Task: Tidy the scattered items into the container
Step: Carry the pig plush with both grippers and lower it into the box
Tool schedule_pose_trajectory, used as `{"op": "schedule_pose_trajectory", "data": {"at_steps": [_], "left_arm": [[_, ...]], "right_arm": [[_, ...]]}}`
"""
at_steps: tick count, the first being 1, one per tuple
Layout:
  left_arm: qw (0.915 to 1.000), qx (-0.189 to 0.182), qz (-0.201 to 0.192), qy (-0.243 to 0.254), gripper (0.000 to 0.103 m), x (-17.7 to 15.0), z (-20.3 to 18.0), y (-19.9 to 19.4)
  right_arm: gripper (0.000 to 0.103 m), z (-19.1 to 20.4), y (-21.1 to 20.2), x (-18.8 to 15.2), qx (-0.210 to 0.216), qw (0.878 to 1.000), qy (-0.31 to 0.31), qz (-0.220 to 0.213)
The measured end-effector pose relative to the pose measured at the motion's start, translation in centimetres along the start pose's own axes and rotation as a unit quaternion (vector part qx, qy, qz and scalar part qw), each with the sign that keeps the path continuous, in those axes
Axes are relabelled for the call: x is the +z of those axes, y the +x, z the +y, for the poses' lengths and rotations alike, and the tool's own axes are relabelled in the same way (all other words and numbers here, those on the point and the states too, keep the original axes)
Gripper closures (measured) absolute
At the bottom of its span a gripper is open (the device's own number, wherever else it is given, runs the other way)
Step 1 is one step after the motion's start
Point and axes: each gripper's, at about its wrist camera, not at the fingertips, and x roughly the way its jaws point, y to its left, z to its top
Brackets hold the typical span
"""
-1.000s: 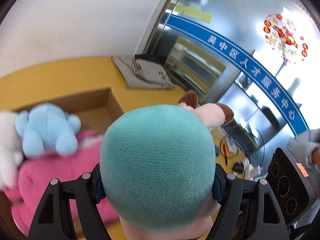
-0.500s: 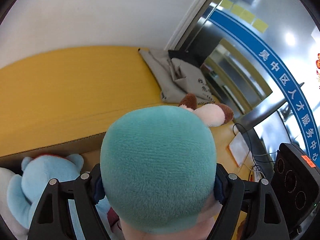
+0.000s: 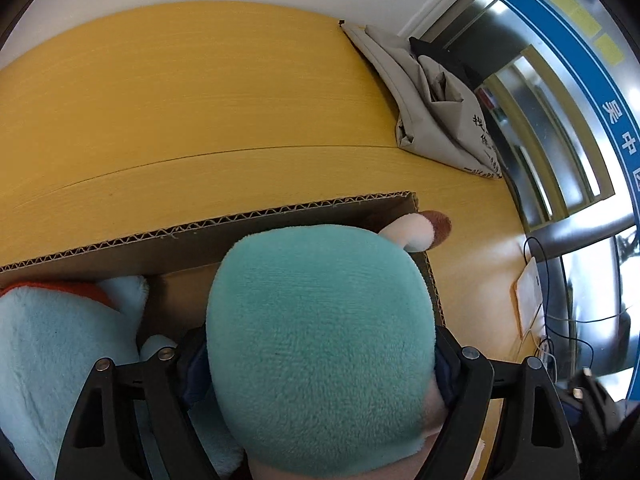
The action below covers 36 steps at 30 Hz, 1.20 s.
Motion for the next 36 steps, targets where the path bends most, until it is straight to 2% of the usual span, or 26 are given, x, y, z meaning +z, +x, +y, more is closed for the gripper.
{"op": "schedule_pose_trajectory", "data": {"at_steps": [1,2,3,4,5,7,10,14,15,16,17,19,21,24,28,30,31,32,33,35,36], "left_arm": [[1.0,-0.002,0.004,-0.002,0.015,0.1,0.1,0.2],[1.0,-0.004,0.007,-0.003,0.015,0.1,0.1,0.2],[1.0,-0.005,0.007,-0.002,0.015,0.1,0.2,0.2],[1.0,-0.005,0.006,-0.001,0.015,0.0,0.1,0.0],[0.9999,0.011,0.004,0.0,0.015,-0.1,0.1,-0.2],[0.9994,0.035,0.004,-0.003,0.016,-0.2,0.3,-0.3],[0.9994,0.03,0.001,-0.015,0.016,-0.1,0.8,-1.1],[0.9992,0.034,-0.021,0.004,0.016,0.0,0.1,-3.3],[0.9988,0.031,-0.035,0.01,0.02,0.0,-0.1,-4.2],[0.9982,0.022,-0.052,0.018,0.023,0.0,-0.4,-5.3],[0.9972,0.014,-0.068,0.027,0.023,0.0,-0.8,-6.6],[0.9952,0.027,-0.082,0.047,0.02,-0.4,-1.6,-8.1],[0.9928,0.061,-0.069,0.077,0.02,-1.1,-2.4,-7.6],[0.9864,0.124,-0.022,0.106,0.018,-1.5,-2.4,-4.3],[0.9925,0.103,-0.01,0.065,0.004,-1.1,-0.3,-2.6],[0.9898,0.121,-0.009,0.075,0.0,-1.0,-0.2,-2.0],[0.9898,0.121,-0.008,0.074,0.0,-1.0,-0.2,-1.8],[0.9906,0.118,-0.008,0.068,0.0,-1.0,-0.2,-1.8],[0.9915,0.115,-0.009,0.061,0.0,-0.9,-0.1,-1.8],[0.9921,0.11,-0.025,0.057,0.0,-1.1,-0.3,-2.8],[0.9915,0.109,-0.034,0.061,0.004,-1.6,-0.8,-3.5]], "right_arm": [[0.038,0.1,-0.8,0.3,0.013,1.0,0.002,-0.012],[0.046,-0.4,0.0,1.1,0.021,1.0,0.001,-0.015],[0.054,-0.3,1.1,1.8,0.014,1.0,-0.01,-0.004],[0.07,0.9,2.1,1.5,-0.006,0.999,-0.028,0.016],[0.077,1.6,3.8,1.2,-0.022,0.998,-0.036,0.04],[0.077,1.2,6.4,0.7,-0.023,0.998,-0.023,0.049],[0.077,0.9,7.1,1.0,-0.024,0.998,-0.021,0.047],[0.078,0.8,7.4,0.9,-0.055,0.997,-0.027,0.053],[0.078,0.0,8.0,0.8,-0.068,0.996,-0.017,0.056],[0.08,-0.7,8.6,0.4,-0.09,0.994,-0.009,0.061],[0.09,-1.1,9.4,-0.6,-0.107,0.992,-0.009,0.066],[0.094,-1.8,9.4,-1.0,-0.104,0.993,-0.007,0.056],[0.094,-2.7,9.2,-0.7,-0.09,0.994,0.014,0.055],[0.094,-3.6,9.0,-0.5,-0.085,0.995,0.024,0.048],[0.094,-3.1,6.6,-1.1,-0.089,0.995,0.036,0.036],[0.088,-3.1,5.6,-1.3,-0.086,0.995,0.036,0.029],[0.065,-3.0,4.8,-1.4,-0.086,0.995,0.039,0.021],[0.032,-2.5,3.8,-1.7,-0.078,0.996,0.044,0.012],[0.023,-2.0,2.8,-1.8,-0.069,0.996,0.051,0.003],[0.022,-1.2,1.5,-1.9,-0.063,0.997,0.051,-0.009],[0.022,-0.6,0.9,-1.9,-0.068,0.997,0.041,-0.015]]}}
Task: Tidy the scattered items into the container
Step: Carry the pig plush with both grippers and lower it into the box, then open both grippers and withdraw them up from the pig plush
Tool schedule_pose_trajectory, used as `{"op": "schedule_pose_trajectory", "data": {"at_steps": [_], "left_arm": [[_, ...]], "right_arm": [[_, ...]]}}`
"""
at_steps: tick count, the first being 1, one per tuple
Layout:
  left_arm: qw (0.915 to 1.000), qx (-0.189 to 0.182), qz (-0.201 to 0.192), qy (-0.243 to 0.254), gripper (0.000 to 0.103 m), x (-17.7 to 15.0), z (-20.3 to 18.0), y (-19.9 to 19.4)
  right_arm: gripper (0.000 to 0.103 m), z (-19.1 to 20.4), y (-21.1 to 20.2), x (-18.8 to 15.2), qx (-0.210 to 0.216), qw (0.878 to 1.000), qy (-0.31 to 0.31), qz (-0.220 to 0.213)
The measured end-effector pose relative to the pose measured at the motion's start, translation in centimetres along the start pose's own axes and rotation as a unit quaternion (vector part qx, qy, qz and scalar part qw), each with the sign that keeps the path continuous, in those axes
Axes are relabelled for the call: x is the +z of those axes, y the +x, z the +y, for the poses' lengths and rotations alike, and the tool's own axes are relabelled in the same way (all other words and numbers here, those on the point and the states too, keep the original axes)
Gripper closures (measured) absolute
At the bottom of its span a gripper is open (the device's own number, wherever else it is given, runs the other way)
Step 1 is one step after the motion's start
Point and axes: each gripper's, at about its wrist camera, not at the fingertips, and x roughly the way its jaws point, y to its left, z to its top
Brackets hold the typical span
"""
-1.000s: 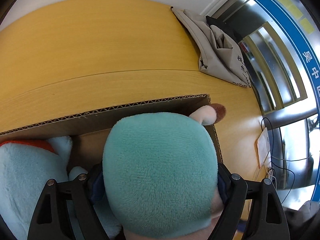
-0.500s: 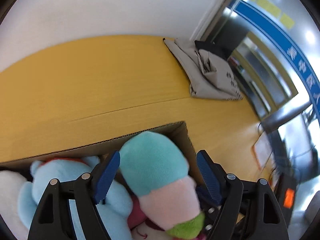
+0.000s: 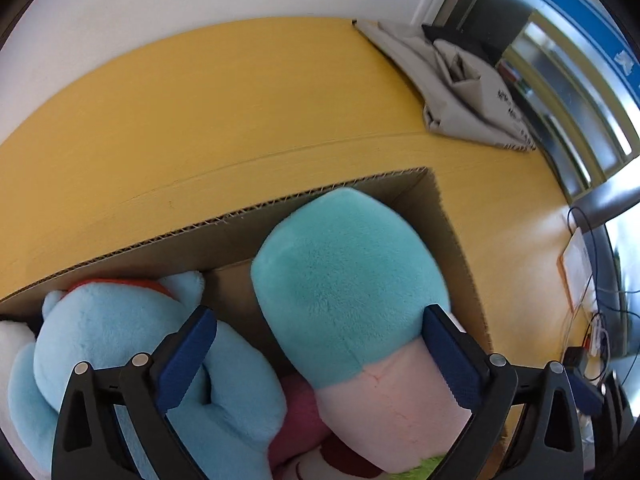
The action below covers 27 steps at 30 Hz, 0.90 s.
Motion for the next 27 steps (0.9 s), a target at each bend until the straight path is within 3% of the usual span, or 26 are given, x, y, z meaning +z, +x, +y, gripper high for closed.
{"op": "schedule_pose_trajectory", "data": {"at_steps": [2,6,9,12,15,19,24,27], "left_arm": [[0.9996,-0.015,-0.021,0.009,0.012,-1.0,-0.2,-2.4],[0.9937,-0.049,-0.1,0.003,0.011,-5.4,0.7,-10.4],[0.9884,-0.015,-0.151,-0.003,0.0,-10.4,2.9,-15.7],[0.9827,0.027,-0.183,-0.014,0.0,-16.3,5.4,-19.6],[0.9781,0.05,-0.202,-0.012,0.0,-21.4,7.1,-21.9],[0.977,0.075,-0.199,-0.019,0.0,-25.7,8.7,-22.9],[0.9746,0.079,-0.207,-0.031,0.0,-28.3,10.0,-24.1],[0.975,0.062,-0.21,-0.041,0.0,-29.5,9.7,-24.9]], "right_arm": [[0.022,1.2,-1.7,-0.2,-0.01,1.0,-0.022,-0.017],[0.022,3.2,-5.5,-1.1,-0.01,0.998,-0.037,-0.049],[0.022,4.4,-7.4,-2.1,-0.027,0.997,-0.047,-0.063],[0.022,5.5,-8.6,-3.4,-0.044,0.995,-0.06,-0.071],[0.022,6.5,-9.8,-4.5,-0.047,0.993,-0.067,-0.08],[0.022,7.7,-11.2,-5.7,-0.052,0.993,-0.062,-0.088],[0.022,8.6,-11.6,-6.6,-0.063,0.993,-0.062,-0.081],[0.022,8.8,-11.8,-7.0,-0.069,0.992,-0.068,-0.079]]}}
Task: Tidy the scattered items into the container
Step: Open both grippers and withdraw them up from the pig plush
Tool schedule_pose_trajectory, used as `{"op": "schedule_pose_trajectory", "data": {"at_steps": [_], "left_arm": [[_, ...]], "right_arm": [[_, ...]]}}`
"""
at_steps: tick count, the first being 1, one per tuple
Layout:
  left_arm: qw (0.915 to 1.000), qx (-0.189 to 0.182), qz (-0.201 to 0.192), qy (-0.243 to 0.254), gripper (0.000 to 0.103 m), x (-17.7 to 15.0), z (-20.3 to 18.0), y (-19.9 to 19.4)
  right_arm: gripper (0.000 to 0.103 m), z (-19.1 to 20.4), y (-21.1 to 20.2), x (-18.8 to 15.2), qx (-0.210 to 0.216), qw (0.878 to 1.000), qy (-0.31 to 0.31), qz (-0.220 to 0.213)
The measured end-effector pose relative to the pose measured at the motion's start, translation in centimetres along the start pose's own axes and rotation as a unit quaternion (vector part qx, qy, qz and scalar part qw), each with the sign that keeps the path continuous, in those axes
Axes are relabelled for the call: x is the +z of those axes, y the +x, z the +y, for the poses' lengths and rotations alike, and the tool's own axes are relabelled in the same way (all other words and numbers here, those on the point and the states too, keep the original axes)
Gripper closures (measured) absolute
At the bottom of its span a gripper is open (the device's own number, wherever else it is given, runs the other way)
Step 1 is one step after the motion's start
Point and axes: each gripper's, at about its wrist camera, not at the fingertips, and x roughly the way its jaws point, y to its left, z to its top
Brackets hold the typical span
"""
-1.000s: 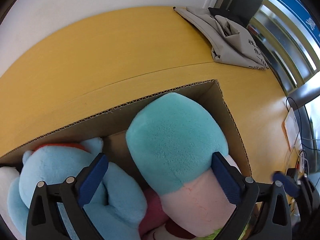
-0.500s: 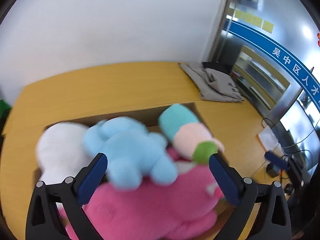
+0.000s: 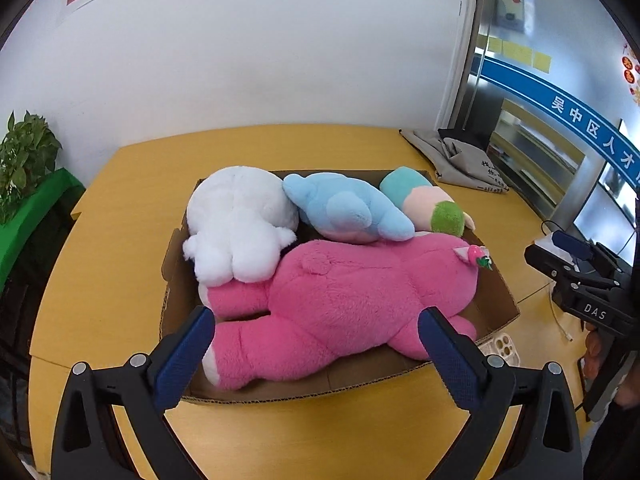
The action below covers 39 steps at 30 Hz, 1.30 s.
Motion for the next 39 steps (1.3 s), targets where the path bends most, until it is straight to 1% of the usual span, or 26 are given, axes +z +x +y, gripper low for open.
{"op": "schedule_pose_trajectory", "data": {"at_steps": [4,10,13,19,39], "left_arm": [[0.9998,-0.004,-0.019,0.001,0.0,-0.7,-0.8,-1.2],[0.9995,-0.011,-0.029,0.002,0.0,-1.7,-1.7,-2.2],[0.9994,-0.008,-0.034,0.0,0.0,-2.0,-1.7,-2.5],[0.9995,-0.008,-0.03,-0.009,0.0,-2.2,-1.2,-2.3],[0.9996,-0.013,-0.02,-0.018,0.0,-2.4,-0.6,-1.6]], "right_arm": [[0.022,0.3,-0.8,-0.4,-0.014,1.0,-0.007,-0.002],[0.022,1.3,-1.2,-1.3,-0.01,1.0,-0.022,0.003],[0.022,1.7,-1.3,-1.5,-0.008,1.0,-0.027,0.005],[0.022,2.1,-1.3,-1.8,-0.005,1.0,-0.03,0.009],[0.022,2.0,-1.4,-2.4,-0.005,1.0,-0.026,0.017]]}}
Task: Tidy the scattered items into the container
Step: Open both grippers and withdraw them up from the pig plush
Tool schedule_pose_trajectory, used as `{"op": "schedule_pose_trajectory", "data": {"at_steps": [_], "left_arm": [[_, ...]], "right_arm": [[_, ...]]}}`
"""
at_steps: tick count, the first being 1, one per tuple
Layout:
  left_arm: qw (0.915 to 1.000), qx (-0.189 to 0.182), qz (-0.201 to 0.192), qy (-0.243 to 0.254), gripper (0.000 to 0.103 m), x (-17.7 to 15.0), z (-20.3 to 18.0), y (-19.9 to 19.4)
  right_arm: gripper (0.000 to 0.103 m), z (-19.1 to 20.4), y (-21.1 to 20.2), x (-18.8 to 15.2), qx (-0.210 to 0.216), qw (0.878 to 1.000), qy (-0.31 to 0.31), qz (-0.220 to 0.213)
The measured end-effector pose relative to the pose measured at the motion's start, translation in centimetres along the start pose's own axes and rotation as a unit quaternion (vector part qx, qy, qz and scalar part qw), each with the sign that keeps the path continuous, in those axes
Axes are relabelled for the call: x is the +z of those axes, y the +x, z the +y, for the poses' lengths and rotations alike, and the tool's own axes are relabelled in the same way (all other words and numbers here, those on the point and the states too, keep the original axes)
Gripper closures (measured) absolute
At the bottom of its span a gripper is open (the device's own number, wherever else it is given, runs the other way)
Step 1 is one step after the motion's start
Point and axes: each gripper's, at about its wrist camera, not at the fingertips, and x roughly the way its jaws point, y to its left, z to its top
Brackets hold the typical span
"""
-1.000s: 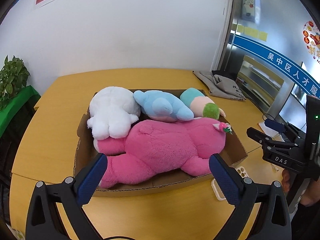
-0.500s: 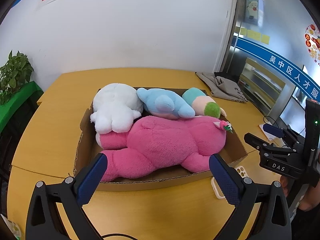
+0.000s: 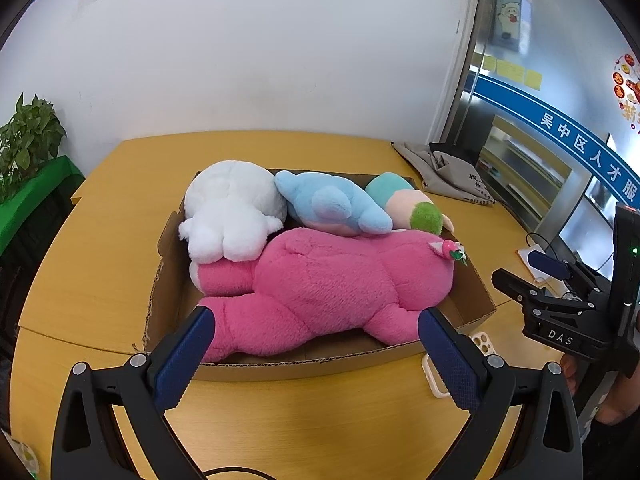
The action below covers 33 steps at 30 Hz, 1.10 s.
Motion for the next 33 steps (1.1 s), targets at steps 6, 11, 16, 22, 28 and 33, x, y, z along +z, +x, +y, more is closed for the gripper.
{"op": "schedule_pose_trajectory", "data": {"at_steps": [6,11,16,22,28,33], "left_arm": [[1.0,0.001,0.003,-0.003,0.0,0.0,0.3,0.2],[0.9999,0.001,0.011,0.002,0.0,-0.3,0.5,0.7],[0.9993,0.003,0.038,0.002,0.0,-1.1,2.7,2.3],[0.9963,0.004,0.079,-0.034,0.001,-3.9,7.2,6.3],[0.9974,0.006,0.071,-0.002,0.001,-4.4,7.0,7.4],[0.9965,0.01,0.079,0.025,0.001,-4.8,6.5,7.4]], "right_arm": [[0.022,-0.2,0.2,-0.2,0.0,1.0,0.002,0.0],[0.022,-0.2,0.4,-0.4,0.001,1.0,0.003,0.002],[0.022,-0.1,1.4,-0.9,0.011,1.0,0.005,0.01],[0.022,-0.2,4.7,-2.3,0.053,0.998,0.023,0.032],[0.022,0.5,9.4,-4.6,0.058,0.994,0.027,0.089],[0.022,0.0,10.3,-5.5,0.066,0.992,0.035,0.101]]}}
